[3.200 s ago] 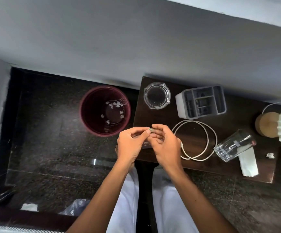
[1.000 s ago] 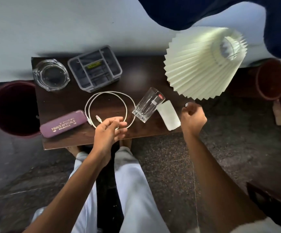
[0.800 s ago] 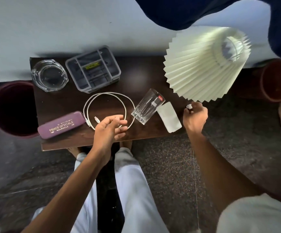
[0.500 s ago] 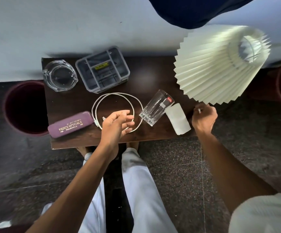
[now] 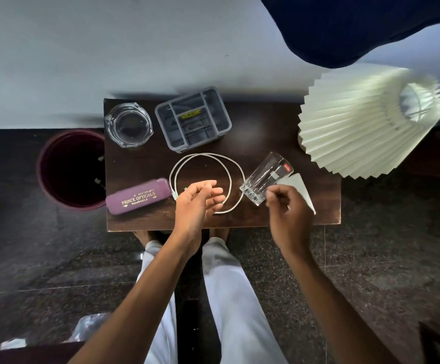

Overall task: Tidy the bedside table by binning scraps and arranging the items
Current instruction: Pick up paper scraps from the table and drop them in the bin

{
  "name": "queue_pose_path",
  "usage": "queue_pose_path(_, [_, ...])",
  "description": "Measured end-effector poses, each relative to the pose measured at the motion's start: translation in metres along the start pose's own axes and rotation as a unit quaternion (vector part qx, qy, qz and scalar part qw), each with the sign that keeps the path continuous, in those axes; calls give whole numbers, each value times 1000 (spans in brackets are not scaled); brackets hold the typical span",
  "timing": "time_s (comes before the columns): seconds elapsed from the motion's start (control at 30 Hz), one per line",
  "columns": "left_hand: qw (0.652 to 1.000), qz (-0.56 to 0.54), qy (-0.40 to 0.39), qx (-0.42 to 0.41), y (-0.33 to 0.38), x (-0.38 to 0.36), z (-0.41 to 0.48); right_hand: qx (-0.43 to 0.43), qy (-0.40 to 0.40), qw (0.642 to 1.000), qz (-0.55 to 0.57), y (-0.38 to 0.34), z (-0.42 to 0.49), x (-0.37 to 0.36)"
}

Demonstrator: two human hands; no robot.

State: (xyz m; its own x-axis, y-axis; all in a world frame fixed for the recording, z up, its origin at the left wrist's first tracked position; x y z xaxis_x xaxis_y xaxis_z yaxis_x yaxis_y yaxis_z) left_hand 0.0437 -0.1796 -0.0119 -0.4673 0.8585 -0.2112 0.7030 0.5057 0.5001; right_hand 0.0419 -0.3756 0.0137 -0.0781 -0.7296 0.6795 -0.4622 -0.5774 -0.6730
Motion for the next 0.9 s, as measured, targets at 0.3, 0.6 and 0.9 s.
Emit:
queue_pose_path(0.3, [999, 8, -32, -5, 21, 37, 6, -2, -99, 991, 89, -65, -25, -80])
queue_pose_path(0.6, [999, -1, -7, -38, 51, 92, 17, -18, -157, 981, 113, -108, -35, -141])
queue_pose_path(0.9, [994, -7, 91, -57, 87, 164, 30, -4, -240, 965, 106, -153, -50, -199])
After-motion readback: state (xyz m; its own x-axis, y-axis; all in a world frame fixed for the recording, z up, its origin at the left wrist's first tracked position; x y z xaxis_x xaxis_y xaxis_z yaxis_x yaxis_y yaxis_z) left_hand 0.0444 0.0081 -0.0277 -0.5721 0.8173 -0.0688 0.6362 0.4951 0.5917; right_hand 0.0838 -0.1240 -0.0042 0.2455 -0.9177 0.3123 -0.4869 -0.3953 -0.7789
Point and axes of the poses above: each hand's wrist, its own z-axis towards the middle knuckle, its own x-axis out of the back of the hand, y = z × x, the point moved 4 cm from there along z, towards the middle knuckle, and after that the axes turned 5 degrees about -z, right-handed, at the moved point
